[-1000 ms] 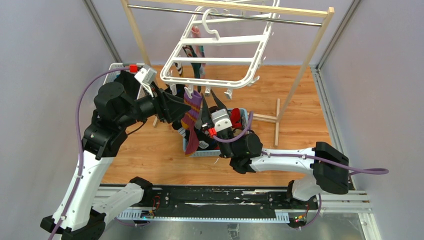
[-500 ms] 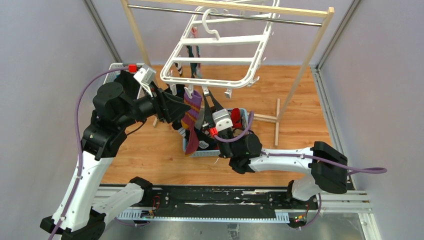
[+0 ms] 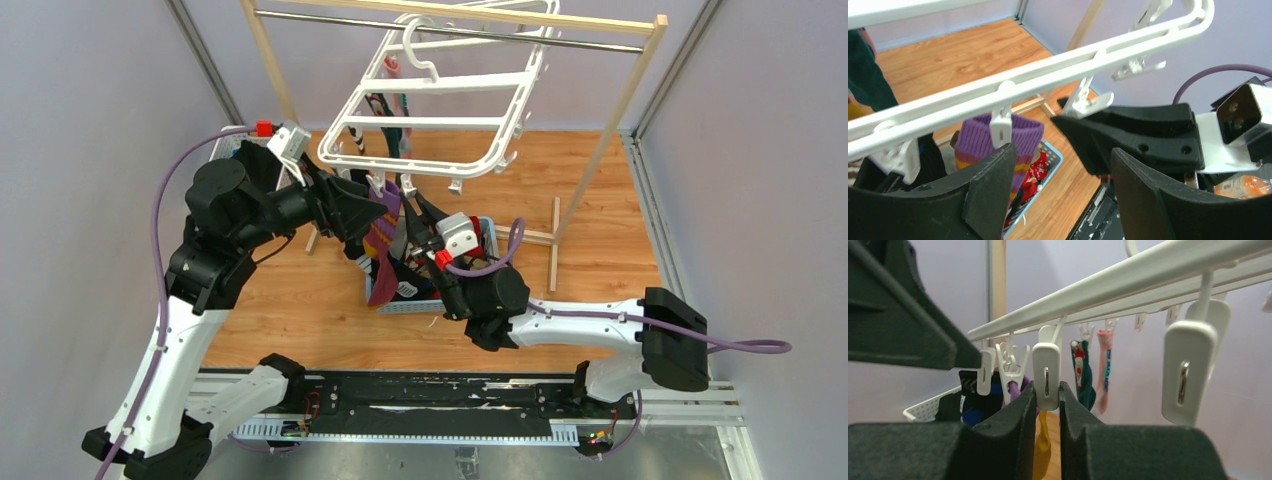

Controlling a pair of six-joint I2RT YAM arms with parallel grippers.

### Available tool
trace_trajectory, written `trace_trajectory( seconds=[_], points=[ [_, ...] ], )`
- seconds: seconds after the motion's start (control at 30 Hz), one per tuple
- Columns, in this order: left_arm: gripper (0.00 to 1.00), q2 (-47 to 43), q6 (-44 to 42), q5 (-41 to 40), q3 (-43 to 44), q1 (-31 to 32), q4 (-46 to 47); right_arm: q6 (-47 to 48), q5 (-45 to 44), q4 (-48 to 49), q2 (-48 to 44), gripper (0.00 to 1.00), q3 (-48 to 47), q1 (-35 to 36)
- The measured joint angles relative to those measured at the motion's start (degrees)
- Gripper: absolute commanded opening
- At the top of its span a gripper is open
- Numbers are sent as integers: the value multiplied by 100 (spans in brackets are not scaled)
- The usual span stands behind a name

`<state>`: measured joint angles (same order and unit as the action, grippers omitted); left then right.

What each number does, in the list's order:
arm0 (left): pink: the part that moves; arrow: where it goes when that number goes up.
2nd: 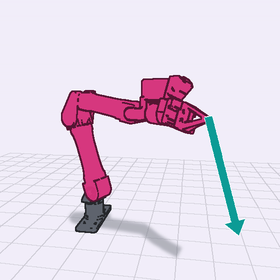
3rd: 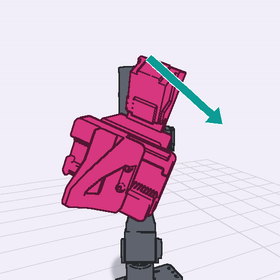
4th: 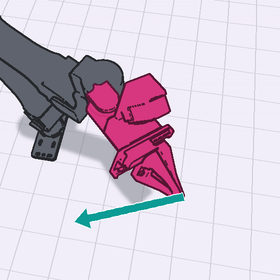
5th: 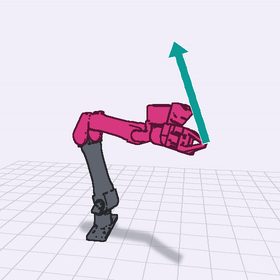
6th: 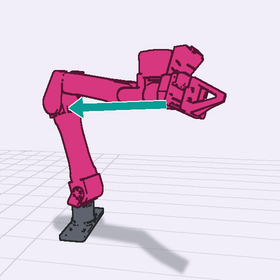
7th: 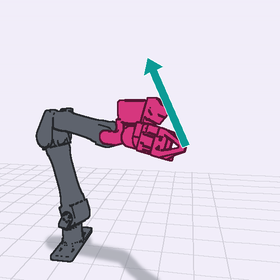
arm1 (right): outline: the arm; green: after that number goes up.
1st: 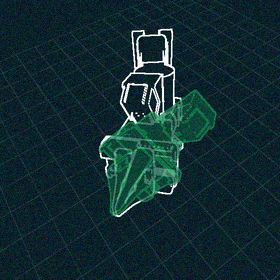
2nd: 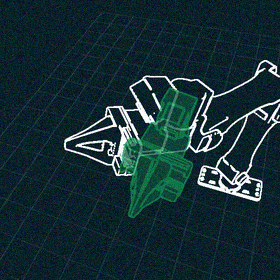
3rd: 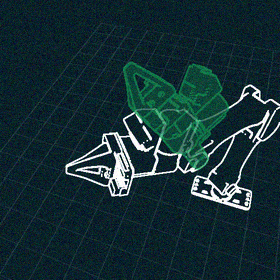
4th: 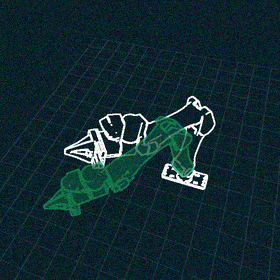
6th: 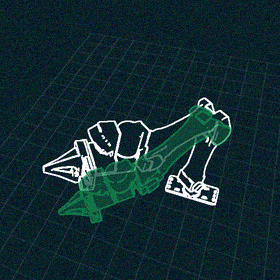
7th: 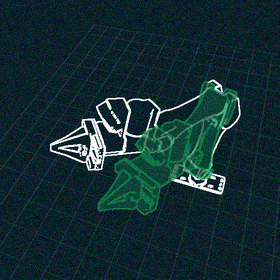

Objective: Clip the socks to the hanger
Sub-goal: Open the clamp at the hanger.

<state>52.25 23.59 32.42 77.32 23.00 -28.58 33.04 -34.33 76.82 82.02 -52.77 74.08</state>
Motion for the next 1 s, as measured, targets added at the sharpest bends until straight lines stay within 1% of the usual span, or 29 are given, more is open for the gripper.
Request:
trace_trajectory(
  seconds=[0.27, 0.37, 0.5, 0.8, 1.0],
  points=[
    [79, 358, -203, 79, 240, 0, 140, -1056, -66, -1314, -216, 0, -293, 55],
    [83, 378, -247, 111, 240, 0, 155, -1405, -57, -1742, -337, 0, -459, 55],
    [83, 376, -254, 203, 238, 0, 297, -1801, -15, -2188, -398, 0, -640, 70],
    [78, 330, 13, 131, 20, 48, 861, -2435, 31, -2695, -398, 0, -802, 76],
    [73, 337, 68, -48, -208, 164, 1014, -2616, 92, -2828, -398, 0, -898, 76]
  ],
)
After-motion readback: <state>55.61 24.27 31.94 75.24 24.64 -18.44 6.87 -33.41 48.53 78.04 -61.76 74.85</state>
